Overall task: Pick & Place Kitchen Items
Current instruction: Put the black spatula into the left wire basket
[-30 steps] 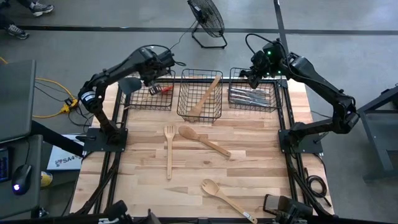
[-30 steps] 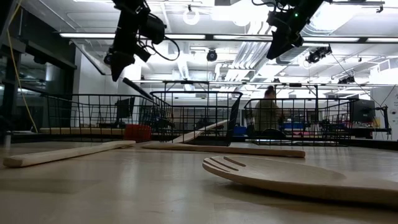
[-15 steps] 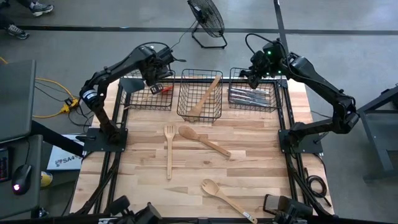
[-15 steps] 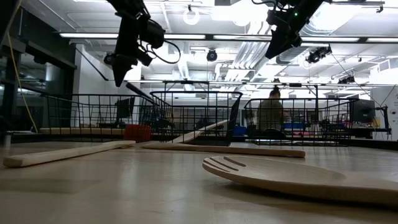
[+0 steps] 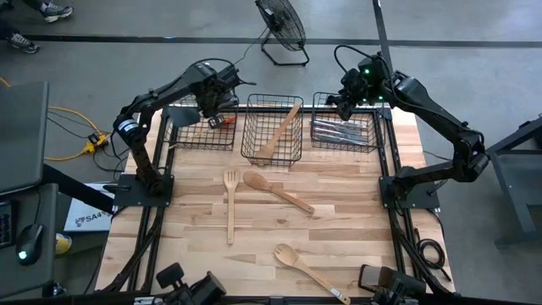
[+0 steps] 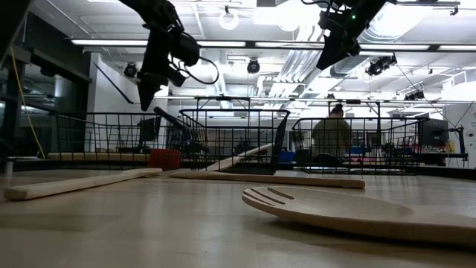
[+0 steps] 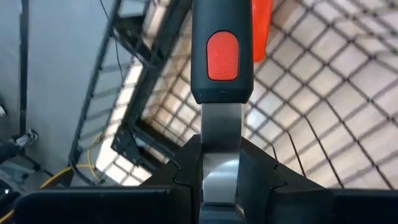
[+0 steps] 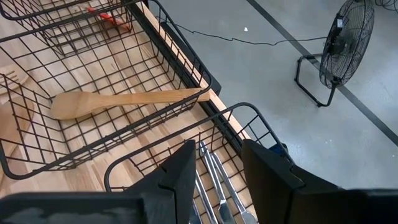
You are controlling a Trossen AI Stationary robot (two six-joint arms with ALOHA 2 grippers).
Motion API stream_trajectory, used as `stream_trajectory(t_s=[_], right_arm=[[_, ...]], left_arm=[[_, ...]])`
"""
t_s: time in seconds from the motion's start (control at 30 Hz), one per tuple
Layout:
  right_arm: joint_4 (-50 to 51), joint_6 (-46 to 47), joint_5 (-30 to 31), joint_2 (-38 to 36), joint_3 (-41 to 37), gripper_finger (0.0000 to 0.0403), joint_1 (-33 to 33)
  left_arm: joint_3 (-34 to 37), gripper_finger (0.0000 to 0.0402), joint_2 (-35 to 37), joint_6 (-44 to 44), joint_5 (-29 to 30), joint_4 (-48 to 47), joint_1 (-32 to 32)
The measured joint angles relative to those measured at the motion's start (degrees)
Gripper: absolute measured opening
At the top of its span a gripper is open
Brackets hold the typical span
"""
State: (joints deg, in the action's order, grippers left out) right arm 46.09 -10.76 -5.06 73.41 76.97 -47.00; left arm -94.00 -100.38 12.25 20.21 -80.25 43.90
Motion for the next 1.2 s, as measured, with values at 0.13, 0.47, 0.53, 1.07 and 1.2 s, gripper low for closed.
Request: stream_trajectory(t_s=[0.13,0.47,0.53,1.07,1.2], right_arm=[[-0.01,0.0,0.0,0.0,0.0,0.0123,-0.01],[-0.53,0.03,0.09,0.0,0.0,0.0123,-0.02],[-0.53,0.24,0.11,0.0,0.0,0.0123,-0.02],[-0.51,0.24,0.63,0.0,0.0,0.0123,0.0],[-0.51,0.28,0.66,0.0,0.0,0.0123,-0.02]], left_arm=[[0.0,0.0066,-0.12,0.28,0.06,1.08,0.24],[0.0,0.0066,-4.78,0.87,0.26,2.7,0.39],[0.0,0.0066,-5.37,0.92,0.66,2.94,0.39],[0.0,0.0066,-5.73,0.37,3.03,-0.62,2.23],[-0.02,0.0077,-5.73,-0.02,2.68,-3.5,2.21]])
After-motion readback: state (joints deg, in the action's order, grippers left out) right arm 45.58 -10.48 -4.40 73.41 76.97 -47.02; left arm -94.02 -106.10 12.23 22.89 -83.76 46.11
